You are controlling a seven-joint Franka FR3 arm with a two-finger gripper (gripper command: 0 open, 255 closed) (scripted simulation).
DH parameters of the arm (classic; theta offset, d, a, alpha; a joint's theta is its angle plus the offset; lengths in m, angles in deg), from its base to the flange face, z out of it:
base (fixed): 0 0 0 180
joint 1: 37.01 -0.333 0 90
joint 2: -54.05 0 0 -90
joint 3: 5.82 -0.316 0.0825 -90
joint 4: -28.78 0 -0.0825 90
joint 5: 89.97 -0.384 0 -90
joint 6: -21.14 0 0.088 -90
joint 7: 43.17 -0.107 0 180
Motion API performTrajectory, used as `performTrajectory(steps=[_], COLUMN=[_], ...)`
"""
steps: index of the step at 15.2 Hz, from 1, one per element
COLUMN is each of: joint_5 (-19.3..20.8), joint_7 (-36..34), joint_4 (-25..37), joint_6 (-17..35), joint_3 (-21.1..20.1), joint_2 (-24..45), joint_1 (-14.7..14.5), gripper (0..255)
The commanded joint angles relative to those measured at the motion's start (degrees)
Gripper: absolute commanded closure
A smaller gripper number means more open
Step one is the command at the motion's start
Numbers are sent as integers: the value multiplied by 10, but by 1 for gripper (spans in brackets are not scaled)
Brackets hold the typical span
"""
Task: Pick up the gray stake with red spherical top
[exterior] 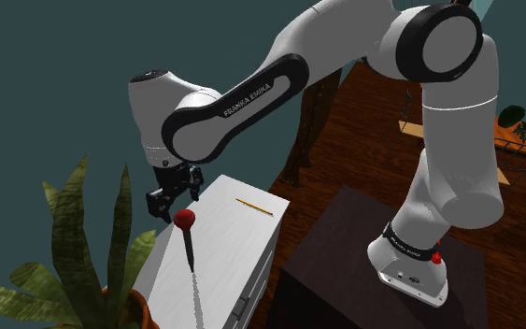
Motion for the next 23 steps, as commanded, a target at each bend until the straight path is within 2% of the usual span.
performTrajectory(steps=[1, 5, 6, 15, 23], joint_5=[4, 8, 8, 8, -5], joint_7=[-2, -4, -4, -4, 2], joint_4=[-3, -8, -6, -8, 9], joint_6=[12, 27, 27, 27, -20], joint_3=[2, 4, 4, 4, -3], joint_2=[10, 21, 21, 21, -12], joint_1=[-2, -3, -4, -3, 2], gripper=[0, 0, 255, 255, 255])
